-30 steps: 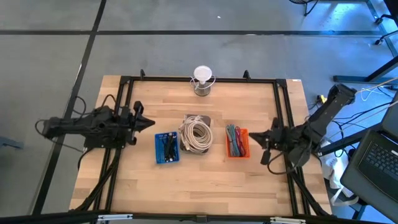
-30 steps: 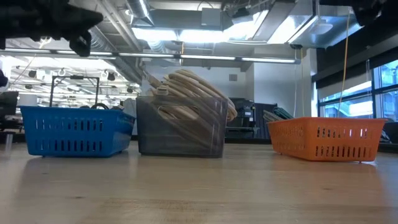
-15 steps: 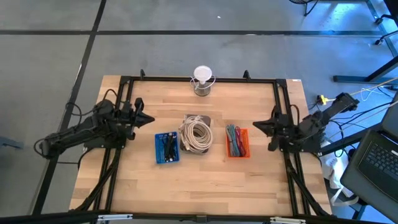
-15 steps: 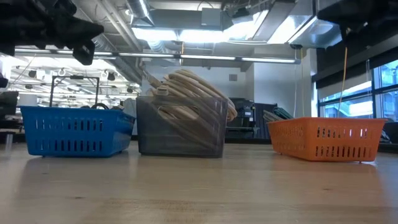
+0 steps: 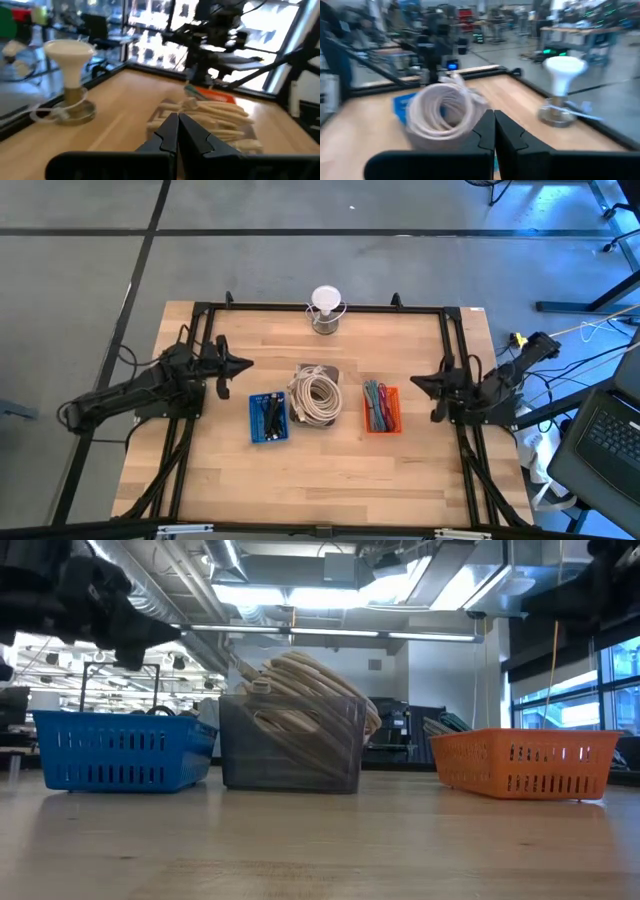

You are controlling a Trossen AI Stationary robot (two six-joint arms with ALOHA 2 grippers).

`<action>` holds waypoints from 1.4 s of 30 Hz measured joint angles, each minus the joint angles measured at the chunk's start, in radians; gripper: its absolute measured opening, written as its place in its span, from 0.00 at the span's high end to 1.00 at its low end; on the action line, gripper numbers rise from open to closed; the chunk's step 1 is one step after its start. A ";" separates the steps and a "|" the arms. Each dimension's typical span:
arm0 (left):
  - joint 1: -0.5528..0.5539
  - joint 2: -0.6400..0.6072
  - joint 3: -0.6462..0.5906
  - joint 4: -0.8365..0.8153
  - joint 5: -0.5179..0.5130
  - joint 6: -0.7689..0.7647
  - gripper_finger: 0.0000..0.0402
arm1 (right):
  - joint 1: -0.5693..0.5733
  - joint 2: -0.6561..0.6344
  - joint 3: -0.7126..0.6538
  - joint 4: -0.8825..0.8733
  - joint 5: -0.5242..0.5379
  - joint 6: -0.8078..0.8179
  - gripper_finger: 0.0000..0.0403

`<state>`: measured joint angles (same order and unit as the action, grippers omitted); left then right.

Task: Pick & Place USB Port
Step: Return to Home Position

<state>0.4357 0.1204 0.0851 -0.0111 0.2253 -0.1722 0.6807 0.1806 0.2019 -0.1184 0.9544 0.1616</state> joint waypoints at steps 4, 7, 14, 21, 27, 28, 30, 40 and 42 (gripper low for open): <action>-0.061 0.001 -0.076 0.080 -0.071 -0.022 1.00 | 0.020 0.000 -0.012 -0.048 0.080 -0.013 1.00; -0.105 0.014 -0.076 0.059 -0.145 0.006 1.00 | 0.030 0.000 -0.012 -0.108 0.082 0.039 1.00; -0.145 0.013 -0.076 0.059 -0.153 0.052 1.00 | 0.052 0.000 -0.012 -0.200 -0.028 0.217 1.00; -0.147 0.013 -0.076 0.059 -0.152 0.053 1.00 | 0.052 0.000 -0.012 -0.181 -0.191 0.329 1.00; -0.147 0.013 -0.076 0.059 -0.151 0.055 1.00 | 0.052 0.021 -0.013 -0.157 -0.271 0.340 1.00; -0.147 0.013 -0.076 0.059 -0.151 0.054 1.00 | 0.052 0.028 -0.022 -0.122 -0.272 0.311 1.00; -0.147 0.013 -0.076 0.059 -0.151 0.054 1.00 | 0.052 0.038 -0.059 -0.030 -0.285 0.241 1.00; -0.147 0.013 -0.076 0.059 -0.148 0.054 1.00 | 0.048 0.055 -0.194 0.193 -0.300 0.050 1.00; -0.147 0.013 -0.076 0.059 -0.148 0.054 1.00 | 0.046 0.055 -0.194 0.201 -0.296 -0.020 1.00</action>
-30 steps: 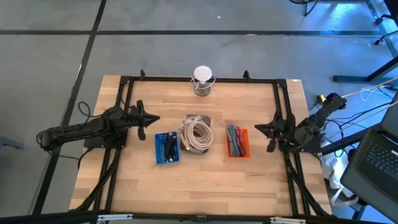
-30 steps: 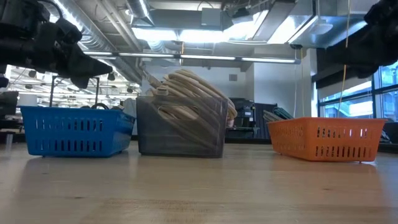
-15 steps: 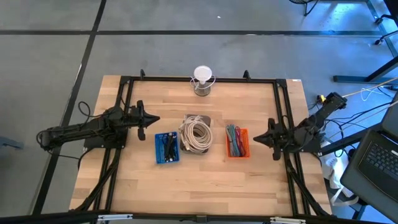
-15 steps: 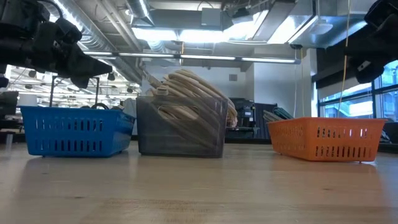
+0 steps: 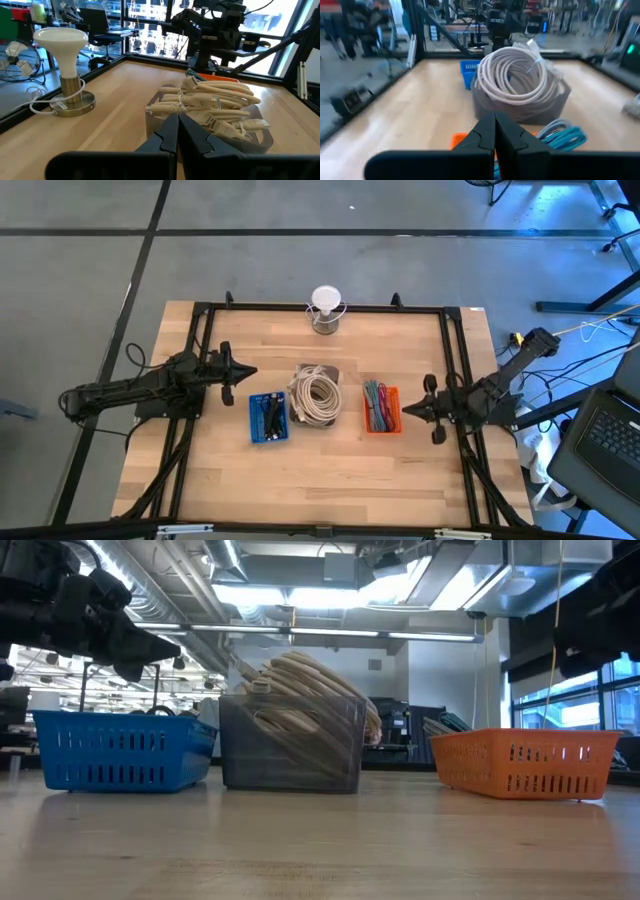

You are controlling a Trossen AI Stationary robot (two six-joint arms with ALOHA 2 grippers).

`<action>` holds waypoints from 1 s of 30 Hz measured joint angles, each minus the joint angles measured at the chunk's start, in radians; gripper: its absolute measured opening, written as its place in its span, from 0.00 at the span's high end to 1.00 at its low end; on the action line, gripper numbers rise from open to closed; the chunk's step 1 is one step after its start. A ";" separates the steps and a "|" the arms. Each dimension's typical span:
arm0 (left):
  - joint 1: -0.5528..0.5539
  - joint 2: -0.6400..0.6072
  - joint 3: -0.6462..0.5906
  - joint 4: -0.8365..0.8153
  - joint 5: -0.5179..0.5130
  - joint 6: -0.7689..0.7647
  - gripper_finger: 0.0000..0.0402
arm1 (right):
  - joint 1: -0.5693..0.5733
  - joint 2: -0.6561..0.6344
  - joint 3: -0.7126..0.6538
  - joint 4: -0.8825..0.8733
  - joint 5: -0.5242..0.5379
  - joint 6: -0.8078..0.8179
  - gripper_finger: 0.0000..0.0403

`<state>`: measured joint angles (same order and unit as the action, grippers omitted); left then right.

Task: Pick & Place USB Port
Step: Return to Home Position

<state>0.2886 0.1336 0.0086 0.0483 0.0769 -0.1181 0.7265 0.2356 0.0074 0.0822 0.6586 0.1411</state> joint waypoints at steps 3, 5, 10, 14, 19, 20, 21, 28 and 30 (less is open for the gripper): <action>0.000 0.000 0.000 0.000 0.000 0.000 1.00 | -0.022 -0.002 0.000 -0.003 -0.013 -0.103 1.00; 0.000 0.000 0.000 0.000 0.000 0.000 1.00 | -0.037 -0.003 0.000 -0.001 -0.064 -0.137 1.00; 0.000 0.000 0.000 0.000 0.000 0.000 1.00 | -0.101 -0.050 0.000 -0.008 -0.291 -0.166 1.00; 0.000 0.000 0.000 0.000 0.000 0.000 1.00 | -0.222 -0.119 -0.001 -0.013 -0.425 -0.197 1.00; 0.000 0.000 0.000 0.000 0.000 0.000 1.00 | -0.428 -0.211 -0.001 -0.024 -0.486 -0.158 0.99; 0.000 0.000 0.000 0.000 0.000 0.000 1.00 | -0.466 -0.224 -0.001 -0.024 -0.486 -0.126 0.99; 0.000 0.000 0.000 0.000 0.000 0.000 1.00 | -0.498 -0.236 -0.001 -0.025 -0.486 -0.096 0.98; 0.000 0.000 0.000 0.000 -0.001 0.000 1.00 | -0.634 -0.235 -0.001 -0.022 -0.471 -0.052 0.92; 0.000 0.000 0.000 0.000 -0.001 0.000 1.00 | -0.660 -0.235 -0.001 -0.022 -0.468 -0.067 0.91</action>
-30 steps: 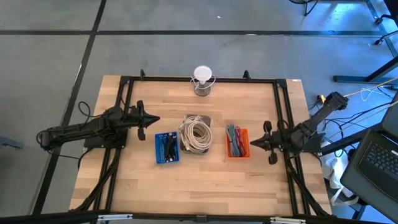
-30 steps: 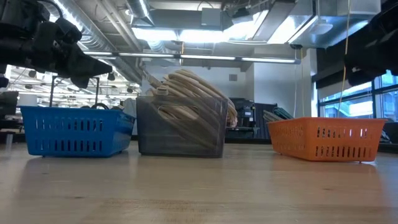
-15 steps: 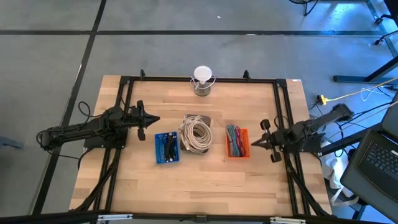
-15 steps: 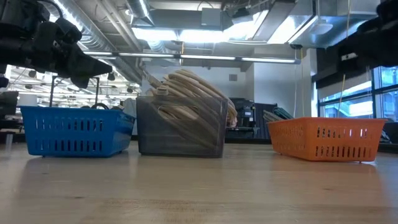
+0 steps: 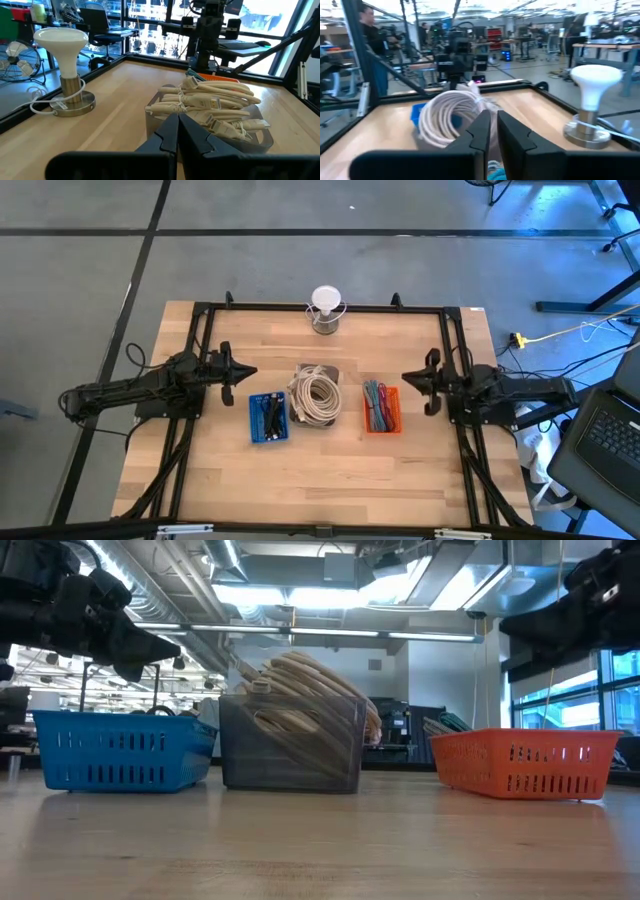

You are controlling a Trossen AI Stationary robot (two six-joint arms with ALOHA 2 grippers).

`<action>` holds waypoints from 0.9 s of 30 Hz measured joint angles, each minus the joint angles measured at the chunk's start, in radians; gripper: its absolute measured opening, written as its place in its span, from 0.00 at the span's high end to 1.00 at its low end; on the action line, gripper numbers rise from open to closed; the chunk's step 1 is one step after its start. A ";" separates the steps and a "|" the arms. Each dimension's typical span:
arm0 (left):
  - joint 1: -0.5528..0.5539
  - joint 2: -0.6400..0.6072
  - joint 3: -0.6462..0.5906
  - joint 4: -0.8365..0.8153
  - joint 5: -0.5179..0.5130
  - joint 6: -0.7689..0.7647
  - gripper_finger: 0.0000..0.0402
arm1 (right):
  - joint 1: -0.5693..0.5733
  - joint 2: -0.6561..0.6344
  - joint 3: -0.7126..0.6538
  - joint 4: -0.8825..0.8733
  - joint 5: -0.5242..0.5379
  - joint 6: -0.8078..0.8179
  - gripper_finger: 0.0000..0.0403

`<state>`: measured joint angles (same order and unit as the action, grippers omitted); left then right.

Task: Pick & Place USB Port
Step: Return to Home Position

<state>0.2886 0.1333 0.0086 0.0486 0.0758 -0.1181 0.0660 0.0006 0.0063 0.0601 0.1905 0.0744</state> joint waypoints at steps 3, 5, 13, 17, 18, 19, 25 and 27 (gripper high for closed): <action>0.000 0.000 0.000 0.000 0.000 0.000 1.00 | -0.023 0.000 0.000 0.000 0.000 -0.003 0.91; 0.000 0.000 0.000 0.000 0.000 0.000 1.00 | -0.027 0.005 0.000 0.000 0.000 -0.004 0.90; 0.000 0.000 0.000 0.000 0.000 0.000 1.00 | -0.027 0.005 0.000 0.001 0.000 -0.004 0.90; 0.000 0.000 0.000 0.000 0.000 0.000 1.00 | -0.027 0.005 0.000 0.001 0.000 -0.004 0.90; 0.000 0.000 0.000 0.000 0.000 0.000 1.00 | -0.027 0.005 0.000 0.001 0.000 -0.004 0.90; 0.000 0.000 0.000 0.000 0.000 0.000 1.00 | -0.027 0.005 0.000 0.001 0.000 -0.004 0.90; 0.000 0.000 0.000 0.000 0.000 0.000 1.00 | -0.027 0.005 0.000 0.001 0.000 -0.004 0.90; 0.000 0.000 0.000 0.000 0.000 0.000 1.00 | -0.027 0.005 0.000 0.001 0.000 -0.004 0.90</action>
